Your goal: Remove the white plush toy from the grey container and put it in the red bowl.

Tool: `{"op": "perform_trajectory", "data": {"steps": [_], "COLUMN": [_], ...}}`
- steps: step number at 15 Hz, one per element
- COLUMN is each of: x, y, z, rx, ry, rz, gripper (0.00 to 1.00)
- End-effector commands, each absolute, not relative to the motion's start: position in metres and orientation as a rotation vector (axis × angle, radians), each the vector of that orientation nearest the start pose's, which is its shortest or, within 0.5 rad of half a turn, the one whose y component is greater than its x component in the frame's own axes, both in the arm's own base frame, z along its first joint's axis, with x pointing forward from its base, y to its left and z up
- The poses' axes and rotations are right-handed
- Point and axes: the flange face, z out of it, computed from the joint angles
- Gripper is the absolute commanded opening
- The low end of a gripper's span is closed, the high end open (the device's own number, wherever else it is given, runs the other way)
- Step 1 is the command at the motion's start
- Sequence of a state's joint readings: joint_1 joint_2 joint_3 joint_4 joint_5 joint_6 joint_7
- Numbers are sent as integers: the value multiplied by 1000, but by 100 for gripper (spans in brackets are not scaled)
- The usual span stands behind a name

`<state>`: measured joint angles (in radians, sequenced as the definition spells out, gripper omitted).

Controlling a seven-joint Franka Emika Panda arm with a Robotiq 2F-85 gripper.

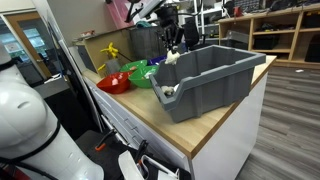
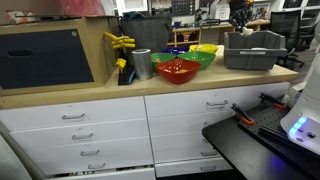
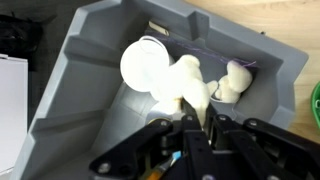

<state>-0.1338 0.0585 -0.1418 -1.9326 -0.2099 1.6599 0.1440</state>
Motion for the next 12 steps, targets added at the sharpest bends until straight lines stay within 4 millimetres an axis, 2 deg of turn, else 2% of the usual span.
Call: {"op": "perform_trajectory", "data": {"steps": [1,3,7,10,11,12], "x": [502,502,508,511,505,506], "y": [-147,-144,-149,-145,-146,-145], "z": [458,463,455,453,447,446], "rx": [-3145,-3075,-2930,-2789,-2862,-2834], "ry": [612,628,688,700,680,684], "rz": [645,672,681,702,671,679], "gripper": [3,3,3,3,11,11]}}
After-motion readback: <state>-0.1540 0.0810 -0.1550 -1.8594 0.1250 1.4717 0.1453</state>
